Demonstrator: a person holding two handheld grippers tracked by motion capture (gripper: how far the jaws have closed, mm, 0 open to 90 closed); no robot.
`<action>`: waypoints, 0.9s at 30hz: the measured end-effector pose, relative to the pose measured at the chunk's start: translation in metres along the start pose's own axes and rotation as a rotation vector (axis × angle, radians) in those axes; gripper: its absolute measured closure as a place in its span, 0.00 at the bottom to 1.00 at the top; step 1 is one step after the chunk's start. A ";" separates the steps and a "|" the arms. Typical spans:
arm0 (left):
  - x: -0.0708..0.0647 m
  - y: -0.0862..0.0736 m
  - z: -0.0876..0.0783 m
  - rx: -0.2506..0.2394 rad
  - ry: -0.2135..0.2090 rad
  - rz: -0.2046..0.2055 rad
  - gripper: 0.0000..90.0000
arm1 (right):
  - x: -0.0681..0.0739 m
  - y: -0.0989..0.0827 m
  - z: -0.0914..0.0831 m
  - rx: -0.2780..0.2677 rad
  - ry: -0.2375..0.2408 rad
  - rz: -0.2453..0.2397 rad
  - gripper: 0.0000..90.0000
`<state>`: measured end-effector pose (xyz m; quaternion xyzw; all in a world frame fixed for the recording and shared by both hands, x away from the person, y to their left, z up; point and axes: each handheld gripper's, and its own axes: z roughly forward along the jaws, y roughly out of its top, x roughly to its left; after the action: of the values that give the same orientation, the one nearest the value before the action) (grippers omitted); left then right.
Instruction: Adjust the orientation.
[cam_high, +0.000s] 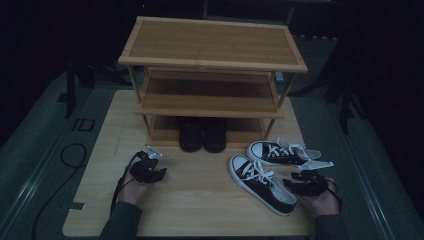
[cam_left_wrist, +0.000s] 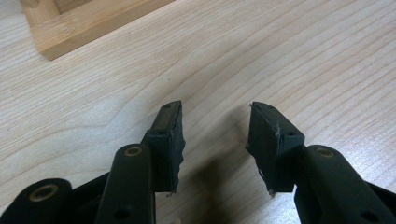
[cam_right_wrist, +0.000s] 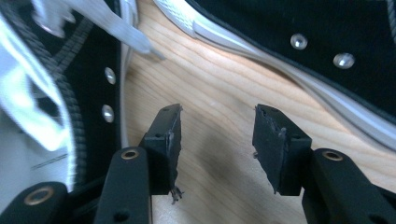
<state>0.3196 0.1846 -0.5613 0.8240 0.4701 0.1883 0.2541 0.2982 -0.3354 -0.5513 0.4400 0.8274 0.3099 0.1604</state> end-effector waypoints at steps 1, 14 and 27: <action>0.000 0.000 0.000 -0.001 -0.001 -0.003 0.62 | 0.001 0.002 -0.003 -0.003 0.004 -0.002 0.57; 0.003 -0.002 0.001 0.003 -0.017 -0.009 0.62 | 0.019 0.022 -0.040 -0.044 0.047 -0.096 0.60; 0.005 -0.003 0.001 -0.004 -0.021 -0.020 0.61 | 0.040 0.030 -0.022 0.047 0.113 -0.152 0.72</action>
<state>0.3206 0.1898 -0.5640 0.8206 0.4753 0.1779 0.2627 0.2828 -0.2977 -0.5149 0.3613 0.8732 0.3015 0.1264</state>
